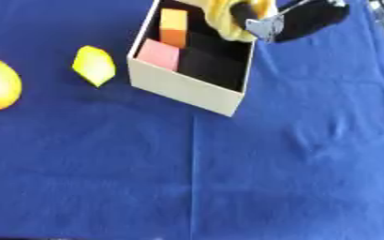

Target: Pick up objects on the table and place them in the box.

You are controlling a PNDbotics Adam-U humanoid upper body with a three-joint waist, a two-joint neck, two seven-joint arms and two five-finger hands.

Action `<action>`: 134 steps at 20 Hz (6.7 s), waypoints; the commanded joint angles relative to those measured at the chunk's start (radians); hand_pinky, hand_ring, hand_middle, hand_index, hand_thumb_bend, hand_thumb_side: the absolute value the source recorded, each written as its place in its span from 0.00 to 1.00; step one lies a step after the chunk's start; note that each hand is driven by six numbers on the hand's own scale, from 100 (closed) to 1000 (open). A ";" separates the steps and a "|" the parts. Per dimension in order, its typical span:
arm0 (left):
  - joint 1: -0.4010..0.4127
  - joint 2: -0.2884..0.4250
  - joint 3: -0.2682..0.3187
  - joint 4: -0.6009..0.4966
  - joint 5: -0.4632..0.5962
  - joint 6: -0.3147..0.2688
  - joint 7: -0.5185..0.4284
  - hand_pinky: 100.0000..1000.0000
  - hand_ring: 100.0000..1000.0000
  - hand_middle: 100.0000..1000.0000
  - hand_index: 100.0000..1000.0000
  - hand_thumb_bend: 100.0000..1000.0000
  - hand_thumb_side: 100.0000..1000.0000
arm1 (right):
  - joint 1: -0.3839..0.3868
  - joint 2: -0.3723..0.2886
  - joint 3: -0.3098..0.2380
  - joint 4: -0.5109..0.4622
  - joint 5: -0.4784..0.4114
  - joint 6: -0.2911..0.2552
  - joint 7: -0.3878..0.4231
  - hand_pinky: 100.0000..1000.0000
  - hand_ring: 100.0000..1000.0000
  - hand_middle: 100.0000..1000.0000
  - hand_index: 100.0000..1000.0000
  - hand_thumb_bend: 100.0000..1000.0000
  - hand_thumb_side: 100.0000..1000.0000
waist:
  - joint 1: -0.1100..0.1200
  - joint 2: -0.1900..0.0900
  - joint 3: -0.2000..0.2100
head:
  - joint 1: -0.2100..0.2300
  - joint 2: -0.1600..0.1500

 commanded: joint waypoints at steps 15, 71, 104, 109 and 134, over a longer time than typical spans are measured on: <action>-0.014 0.011 0.005 -0.015 0.005 0.006 -0.004 0.84 0.76 0.75 0.86 0.00 0.28 | -0.037 0.051 0.035 0.104 0.084 -0.043 0.091 0.97 0.97 0.88 0.95 0.00 0.06 | 0.005 -0.017 0.006 | 0.003 -0.014; -0.045 0.327 -0.088 0.297 -0.336 -0.084 -0.420 0.87 0.85 0.81 0.91 0.62 0.12 | 0.632 -0.098 -0.425 -0.075 -0.199 -0.309 -0.739 0.90 0.84 0.78 0.84 0.00 0.00 | 0.055 -0.049 -0.095 | 0.124 -0.001; -0.473 0.031 -0.310 0.699 -0.364 -0.063 -0.712 0.86 0.83 0.80 0.91 0.34 0.01 | 0.593 -0.054 -0.371 -0.075 -0.250 -0.245 -0.671 0.91 0.81 0.76 0.84 0.00 0.20 | 0.065 -0.026 -0.110 | 0.129 -0.004; -0.507 -0.005 -0.315 0.725 -0.397 -0.051 -0.710 0.75 0.69 0.63 0.72 0.18 0.00 | 0.593 -0.049 -0.364 -0.075 -0.258 -0.237 -0.662 0.91 0.81 0.76 0.85 0.00 0.23 | 0.065 -0.026 -0.111 | 0.131 -0.003; -0.772 -0.195 -0.342 0.424 -0.324 -0.066 -0.662 0.66 0.55 0.48 0.57 0.00 0.00 | 0.577 -0.037 -0.381 -0.075 -0.307 -0.244 -0.661 0.91 0.81 0.75 0.84 0.00 0.25 | 0.071 -0.058 -0.134 | 0.099 0.007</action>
